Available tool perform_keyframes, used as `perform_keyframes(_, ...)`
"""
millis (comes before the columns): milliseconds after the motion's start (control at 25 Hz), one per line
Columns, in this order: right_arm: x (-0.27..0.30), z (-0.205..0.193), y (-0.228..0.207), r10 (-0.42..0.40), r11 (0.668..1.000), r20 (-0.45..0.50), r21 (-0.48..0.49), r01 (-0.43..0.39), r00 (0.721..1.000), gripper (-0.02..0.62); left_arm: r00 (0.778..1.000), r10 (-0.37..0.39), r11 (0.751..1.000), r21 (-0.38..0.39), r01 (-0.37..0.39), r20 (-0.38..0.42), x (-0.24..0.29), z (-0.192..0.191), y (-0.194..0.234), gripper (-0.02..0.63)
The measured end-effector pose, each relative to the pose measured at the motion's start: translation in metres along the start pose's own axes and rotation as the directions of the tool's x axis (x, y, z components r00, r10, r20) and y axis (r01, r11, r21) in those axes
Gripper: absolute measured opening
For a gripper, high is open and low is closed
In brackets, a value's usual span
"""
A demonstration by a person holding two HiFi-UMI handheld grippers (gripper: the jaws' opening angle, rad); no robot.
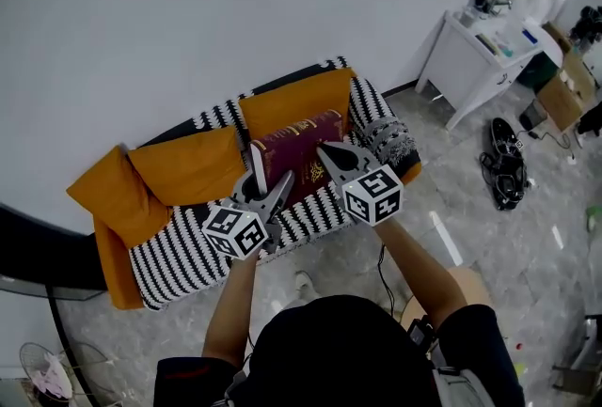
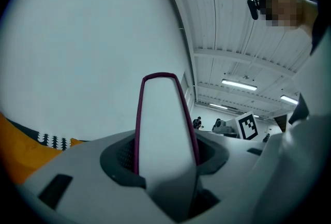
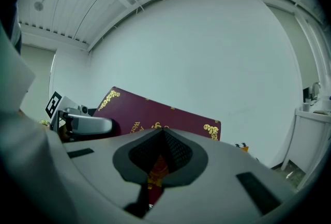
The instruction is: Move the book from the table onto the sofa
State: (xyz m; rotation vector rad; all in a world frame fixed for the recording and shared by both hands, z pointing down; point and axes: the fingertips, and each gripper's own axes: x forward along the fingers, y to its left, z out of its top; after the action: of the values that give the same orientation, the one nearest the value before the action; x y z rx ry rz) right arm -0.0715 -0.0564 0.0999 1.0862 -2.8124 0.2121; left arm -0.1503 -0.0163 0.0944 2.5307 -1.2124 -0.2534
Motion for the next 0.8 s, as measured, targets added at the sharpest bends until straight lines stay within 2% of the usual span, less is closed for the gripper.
perform_keyframes(360,0.051,-0.012,0.004,-0.038,0.999,-0.035,0.019,0.038,0.999,0.017,0.999,-0.033,0.999,-0.037,0.032,-0.03,0.0,0.001,0.056,0.238)
perform_keyframes(800,0.061,-0.031,-0.005,-0.059,0.997,-0.063,0.044,0.061,0.996,0.017,0.997,-0.048,0.996,-0.071,0.044,-0.057,0.008,-0.015,0.071,0.238)
